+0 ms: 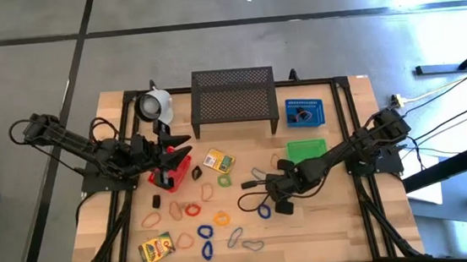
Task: Pick & Place Office Desk Supplies
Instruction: Put the blue rubber band into the blue bin
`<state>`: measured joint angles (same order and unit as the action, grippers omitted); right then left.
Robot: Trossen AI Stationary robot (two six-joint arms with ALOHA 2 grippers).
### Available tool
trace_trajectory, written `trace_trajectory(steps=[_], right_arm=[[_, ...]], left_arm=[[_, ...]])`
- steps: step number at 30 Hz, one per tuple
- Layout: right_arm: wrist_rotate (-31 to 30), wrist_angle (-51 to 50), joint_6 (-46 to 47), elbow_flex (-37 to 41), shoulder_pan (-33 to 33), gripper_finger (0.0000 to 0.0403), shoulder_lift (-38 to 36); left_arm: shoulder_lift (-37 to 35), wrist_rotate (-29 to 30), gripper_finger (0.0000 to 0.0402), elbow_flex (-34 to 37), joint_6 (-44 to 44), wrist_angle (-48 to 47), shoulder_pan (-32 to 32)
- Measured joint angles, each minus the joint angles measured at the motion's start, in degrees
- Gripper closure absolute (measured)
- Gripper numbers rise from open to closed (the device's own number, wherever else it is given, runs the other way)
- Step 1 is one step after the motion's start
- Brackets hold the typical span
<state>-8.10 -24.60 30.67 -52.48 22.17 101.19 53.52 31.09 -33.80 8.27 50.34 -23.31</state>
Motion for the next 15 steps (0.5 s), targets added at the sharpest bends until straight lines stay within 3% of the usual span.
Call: trace_trajectory(steps=[7, 15], right_arm=[[-2.89, -0.22, 0.21, 0.17, 0.04, 0.0399, -8.95], [-14.18, -0.24, -0.01, 0.19, -0.39, 0.0399, -24.36]], left_arm=[[0.00, 0.01, 0.0274, 0.00, 0.00, 0.01, 0.00], [0.00, 1.29, 0.0274, 0.00, 0.02, 0.73, 0.04]])
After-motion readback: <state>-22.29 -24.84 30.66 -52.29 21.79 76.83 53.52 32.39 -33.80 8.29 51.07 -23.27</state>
